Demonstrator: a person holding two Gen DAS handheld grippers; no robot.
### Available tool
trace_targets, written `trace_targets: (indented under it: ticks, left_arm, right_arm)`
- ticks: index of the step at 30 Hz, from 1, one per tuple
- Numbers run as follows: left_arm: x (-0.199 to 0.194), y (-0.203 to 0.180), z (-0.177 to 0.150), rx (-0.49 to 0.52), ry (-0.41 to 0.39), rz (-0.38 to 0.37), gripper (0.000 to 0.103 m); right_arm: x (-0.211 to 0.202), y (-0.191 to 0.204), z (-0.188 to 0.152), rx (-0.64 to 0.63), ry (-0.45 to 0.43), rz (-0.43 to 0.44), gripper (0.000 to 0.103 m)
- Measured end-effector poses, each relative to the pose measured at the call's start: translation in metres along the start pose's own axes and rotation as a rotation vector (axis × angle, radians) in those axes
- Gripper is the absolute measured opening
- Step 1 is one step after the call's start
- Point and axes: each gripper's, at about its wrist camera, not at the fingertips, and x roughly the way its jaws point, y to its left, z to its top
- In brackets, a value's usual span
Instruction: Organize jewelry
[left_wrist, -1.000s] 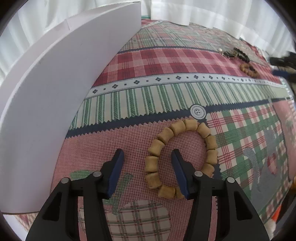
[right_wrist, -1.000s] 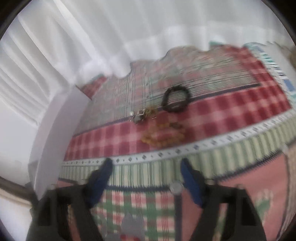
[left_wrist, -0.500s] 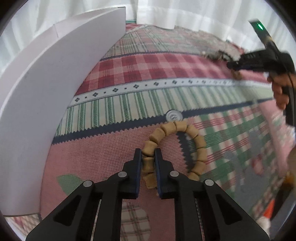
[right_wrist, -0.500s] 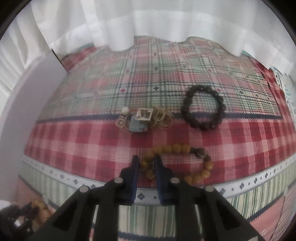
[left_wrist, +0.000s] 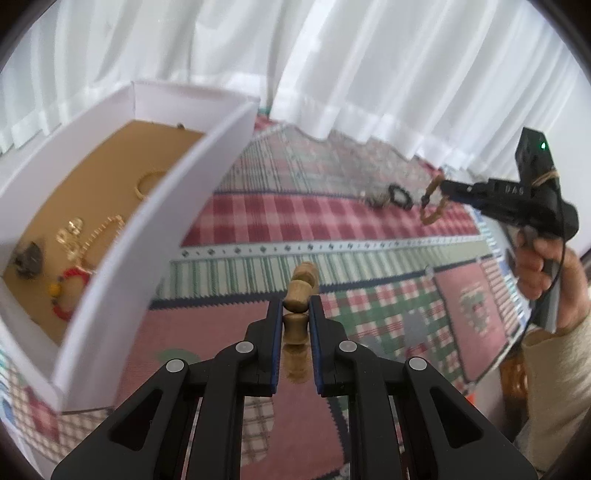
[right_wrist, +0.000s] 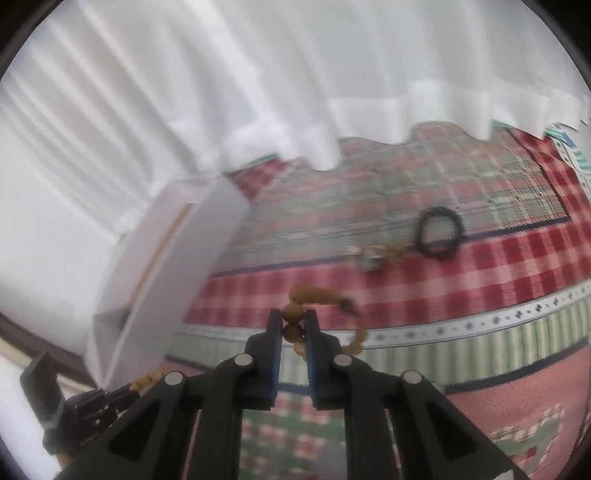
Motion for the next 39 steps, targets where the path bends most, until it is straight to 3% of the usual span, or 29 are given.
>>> trace_targets:
  ticks: [6,12,17,22,26,33,34,35,36,37,39]
  left_arm:
    - [-0.052,0.027,0.022,-0.028,-0.067,0.018,0.012]
    - [-0.091,0.077,0.045,-0.081,-0.149,0.121,0.012]
    - [-0.099,0.134,0.058,-0.165,-0.17,0.199,0.012]
    - [-0.083,0.182,0.06,-0.223,-0.139,0.246,0.012]
    - [-0.057,0.207,0.062,-0.247,-0.093,0.278,0.012]
    - [-0.024,0.24,0.061,-0.28,-0.037,0.345,0.014]
    - [-0.02,0.241,0.06,-0.276,-0.029,0.367,0.017]
    - [-0.018,0.241,0.059,-0.276,-0.023,0.394,0.029]
    - [-0.019,0.241,0.058,-0.277,-0.026,0.41,0.044]
    - [-0.022,0.24,0.056,-0.278,-0.041,0.417,0.05]
    - [-0.031,0.235,0.052,-0.274,-0.063,0.419,0.065]
  right_arm:
    - [-0.006,0.071,0.014,-0.102,-0.004,0.107,0.012]
    - [0.01,0.145,0.032,-0.195,0.001,0.192,0.012]
    - [0.04,0.209,0.041,-0.265,0.025,0.262,0.012]
    - [0.083,0.257,0.041,-0.311,0.077,0.299,0.012]
    - [0.125,0.28,0.034,-0.334,0.137,0.288,0.012]
    - [0.192,0.297,0.01,-0.428,0.197,0.13,0.015]
    - [0.196,0.298,0.007,-0.449,0.188,0.104,0.015]
    - [0.199,0.298,0.005,-0.464,0.181,0.083,0.017]
    - [0.199,0.297,0.002,-0.471,0.168,0.071,0.026]
    - [0.195,0.295,0.001,-0.462,0.15,0.078,0.034]
    - [0.18,0.29,0.0,-0.431,0.113,0.097,0.036]
